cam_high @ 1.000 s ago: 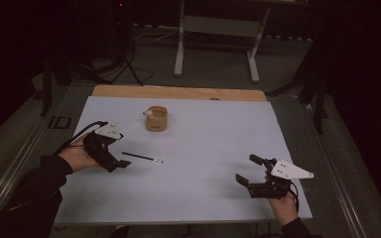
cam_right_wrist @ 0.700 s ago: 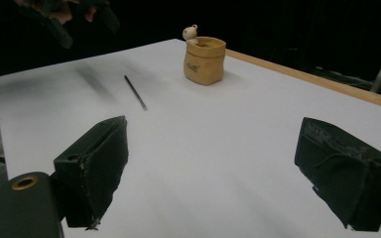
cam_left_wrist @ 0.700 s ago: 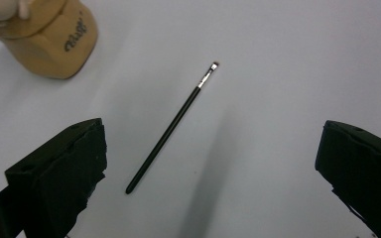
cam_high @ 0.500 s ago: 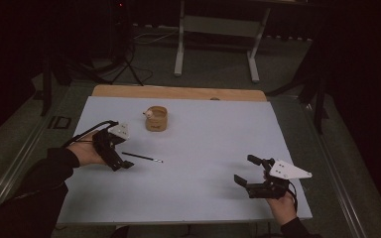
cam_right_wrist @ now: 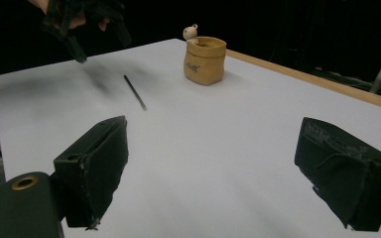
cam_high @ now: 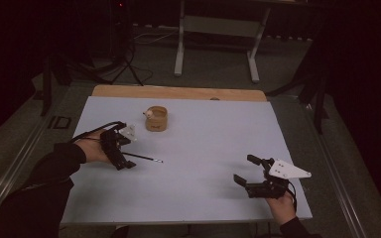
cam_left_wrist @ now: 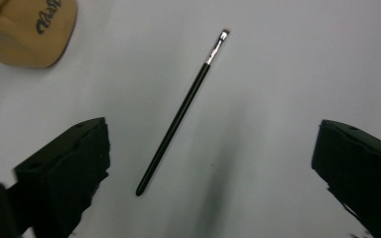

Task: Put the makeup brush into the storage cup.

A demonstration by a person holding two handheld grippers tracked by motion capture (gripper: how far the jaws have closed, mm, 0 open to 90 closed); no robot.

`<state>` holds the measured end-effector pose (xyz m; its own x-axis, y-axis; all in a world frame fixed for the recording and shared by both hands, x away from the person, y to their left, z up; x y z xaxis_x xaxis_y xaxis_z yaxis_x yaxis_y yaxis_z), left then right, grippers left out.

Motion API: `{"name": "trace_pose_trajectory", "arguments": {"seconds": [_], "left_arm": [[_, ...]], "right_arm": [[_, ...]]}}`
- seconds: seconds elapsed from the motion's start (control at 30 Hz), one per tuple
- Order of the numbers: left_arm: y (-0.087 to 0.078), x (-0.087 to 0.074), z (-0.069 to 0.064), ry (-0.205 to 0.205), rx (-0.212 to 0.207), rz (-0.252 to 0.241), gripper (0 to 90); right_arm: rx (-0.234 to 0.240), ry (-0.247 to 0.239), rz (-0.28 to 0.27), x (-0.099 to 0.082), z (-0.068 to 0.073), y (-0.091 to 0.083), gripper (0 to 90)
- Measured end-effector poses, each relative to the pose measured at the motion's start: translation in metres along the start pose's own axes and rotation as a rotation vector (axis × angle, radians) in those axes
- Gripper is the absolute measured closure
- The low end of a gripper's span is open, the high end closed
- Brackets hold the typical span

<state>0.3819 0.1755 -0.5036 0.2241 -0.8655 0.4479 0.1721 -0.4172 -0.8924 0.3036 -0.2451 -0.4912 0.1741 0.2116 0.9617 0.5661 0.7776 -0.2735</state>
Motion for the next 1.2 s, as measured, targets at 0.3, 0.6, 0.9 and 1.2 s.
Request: {"name": "trace_pose_trajectory", "arguments": {"seconds": [0.3, 0.6, 0.9, 1.2], "left_arm": [[0.015, 0.005, 0.003, 0.034, -0.025, 0.054, 11.8], [0.026, 0.005, 0.009, 0.145, -0.036, 0.104, 25.4], [0.029, 0.000, 0.016, 0.255, -0.026, 0.147, 40.7], [0.034, -0.004, 0.020, 0.302, -0.015, 0.199, 54.6]], "right_arm": [[0.001, 0.001, 0.002, -0.001, -0.001, 0.000, 13.3], [-0.019, 0.001, 0.002, 0.000, -0.002, -0.004, 13.3], [-0.017, 0.007, 0.013, -0.002, -0.002, -0.003, 13.4], [-0.015, 0.010, 0.016, -0.003, -0.002, -0.002, 13.5]]}}
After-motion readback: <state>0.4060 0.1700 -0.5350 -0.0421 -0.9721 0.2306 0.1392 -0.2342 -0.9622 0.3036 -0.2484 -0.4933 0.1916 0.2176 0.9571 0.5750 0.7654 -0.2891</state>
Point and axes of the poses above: each handheld gripper's, and its own axes: y roughly forward along the jaws, x roughly out of its top, z roughly to its left, the point moved 5 cm from there along y, roughly forward along the jaws, and after that the axes turned 1 degree about -z, right-handed, at the moved point
